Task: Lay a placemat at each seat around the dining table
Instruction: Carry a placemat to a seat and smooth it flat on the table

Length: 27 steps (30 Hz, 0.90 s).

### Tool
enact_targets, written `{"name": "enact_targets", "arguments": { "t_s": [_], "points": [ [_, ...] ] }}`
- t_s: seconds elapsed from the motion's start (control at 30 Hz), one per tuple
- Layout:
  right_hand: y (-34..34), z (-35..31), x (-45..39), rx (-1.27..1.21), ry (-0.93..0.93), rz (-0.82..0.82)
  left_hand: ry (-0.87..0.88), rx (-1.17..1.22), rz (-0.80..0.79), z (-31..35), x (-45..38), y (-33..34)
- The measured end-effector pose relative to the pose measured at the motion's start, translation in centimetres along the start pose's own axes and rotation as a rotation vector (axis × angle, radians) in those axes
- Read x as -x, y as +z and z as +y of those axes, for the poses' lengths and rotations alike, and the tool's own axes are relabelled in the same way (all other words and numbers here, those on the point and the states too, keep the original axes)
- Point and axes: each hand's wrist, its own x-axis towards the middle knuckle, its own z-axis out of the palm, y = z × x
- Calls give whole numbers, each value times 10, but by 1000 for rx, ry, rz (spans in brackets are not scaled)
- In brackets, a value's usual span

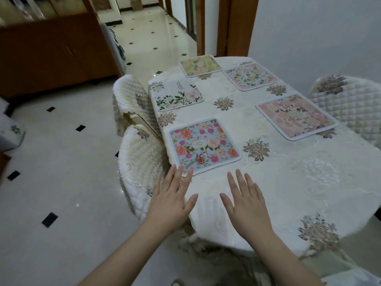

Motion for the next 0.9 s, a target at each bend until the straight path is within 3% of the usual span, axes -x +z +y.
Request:
{"name": "enact_targets", "arguments": {
  "t_s": [0.2, 0.43, 0.8, 0.9],
  "points": [
    [-7, -35, -29, -72, -126, -36, -105, -30, 18, -22, 5, -22],
    [-7, -108, -45, -41, -285, -37, -246, -18, 58, -95, 50, -33],
    [34, -310, -29, 53, -508, -14, -428, 31, 87, -254, 147, -38],
    [43, -369, -20, 6, -569, -6, -494, 21, 26, -290, 177, -37]
  ]
}}
